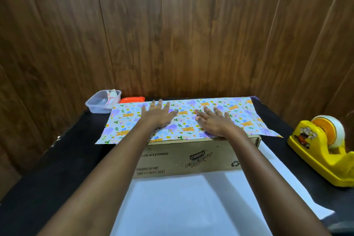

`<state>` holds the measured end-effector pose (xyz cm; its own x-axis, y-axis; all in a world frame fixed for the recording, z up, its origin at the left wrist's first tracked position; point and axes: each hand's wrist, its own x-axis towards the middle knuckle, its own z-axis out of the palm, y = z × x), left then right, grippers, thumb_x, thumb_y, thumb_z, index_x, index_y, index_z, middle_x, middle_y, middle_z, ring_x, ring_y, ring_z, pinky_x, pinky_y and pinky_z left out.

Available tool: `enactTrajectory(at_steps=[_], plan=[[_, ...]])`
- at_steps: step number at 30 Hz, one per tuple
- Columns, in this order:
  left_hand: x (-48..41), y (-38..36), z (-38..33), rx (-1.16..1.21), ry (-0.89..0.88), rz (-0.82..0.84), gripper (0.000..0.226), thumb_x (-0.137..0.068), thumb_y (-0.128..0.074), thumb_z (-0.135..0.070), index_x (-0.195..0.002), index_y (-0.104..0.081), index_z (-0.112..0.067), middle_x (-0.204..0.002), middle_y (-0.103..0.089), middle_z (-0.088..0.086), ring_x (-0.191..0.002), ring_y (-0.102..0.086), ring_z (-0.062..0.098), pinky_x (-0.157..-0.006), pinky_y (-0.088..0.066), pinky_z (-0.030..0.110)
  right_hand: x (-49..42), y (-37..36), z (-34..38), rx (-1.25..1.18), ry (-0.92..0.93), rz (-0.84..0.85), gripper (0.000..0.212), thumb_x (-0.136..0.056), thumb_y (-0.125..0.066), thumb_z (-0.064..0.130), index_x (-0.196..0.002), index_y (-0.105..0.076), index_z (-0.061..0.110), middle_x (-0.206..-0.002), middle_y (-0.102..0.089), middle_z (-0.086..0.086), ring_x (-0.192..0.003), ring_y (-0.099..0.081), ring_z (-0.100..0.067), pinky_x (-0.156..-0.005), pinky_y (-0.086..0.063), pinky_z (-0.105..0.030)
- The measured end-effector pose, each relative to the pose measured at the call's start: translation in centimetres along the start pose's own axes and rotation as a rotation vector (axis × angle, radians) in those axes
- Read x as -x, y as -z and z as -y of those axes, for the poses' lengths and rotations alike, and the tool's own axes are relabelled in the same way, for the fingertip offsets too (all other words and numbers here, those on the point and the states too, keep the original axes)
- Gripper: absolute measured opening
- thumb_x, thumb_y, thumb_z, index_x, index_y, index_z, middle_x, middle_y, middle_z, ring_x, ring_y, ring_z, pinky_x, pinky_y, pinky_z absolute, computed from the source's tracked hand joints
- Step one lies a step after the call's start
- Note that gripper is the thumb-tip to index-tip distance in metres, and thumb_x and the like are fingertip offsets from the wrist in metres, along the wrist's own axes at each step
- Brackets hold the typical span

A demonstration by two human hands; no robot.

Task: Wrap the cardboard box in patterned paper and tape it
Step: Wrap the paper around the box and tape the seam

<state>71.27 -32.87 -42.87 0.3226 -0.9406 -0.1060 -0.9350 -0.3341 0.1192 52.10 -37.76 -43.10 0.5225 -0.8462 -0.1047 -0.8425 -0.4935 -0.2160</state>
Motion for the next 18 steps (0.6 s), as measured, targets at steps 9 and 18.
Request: enactTrajectory(at_steps=[9,18], plan=[[5.6,-1.3,-5.4,-0.016,-0.175,0.057,0.065,-0.099,-0.015,-0.050,-0.150,0.001,-0.013,-0.158,0.010,0.004,-0.145,0.011,0.023,-0.115,0.004,0.045,0.3,0.7,0.6,-0.044,-0.023,0.050,0.049,-0.103,-0.019,0.039,-0.150,-0.009,0.037,-0.160,0.006,0.004,-0.146,0.011,-0.026,-0.114,0.006,-0.051],[7.9,-0.4,-7.8,-0.062,-0.242,0.122,0.067,-0.087,-0.025,-0.071,-0.147,-0.013,-0.042,-0.158,0.000,-0.006,-0.145,0.001,0.032,-0.110,-0.009,0.062,2.8,2.3,-0.4,-0.736,-0.053,-0.069,0.043,-0.100,-0.032,0.009,-0.142,-0.038,0.011,-0.140,-0.046,-0.019,-0.130,-0.044,-0.033,-0.105,-0.038,-0.042]])
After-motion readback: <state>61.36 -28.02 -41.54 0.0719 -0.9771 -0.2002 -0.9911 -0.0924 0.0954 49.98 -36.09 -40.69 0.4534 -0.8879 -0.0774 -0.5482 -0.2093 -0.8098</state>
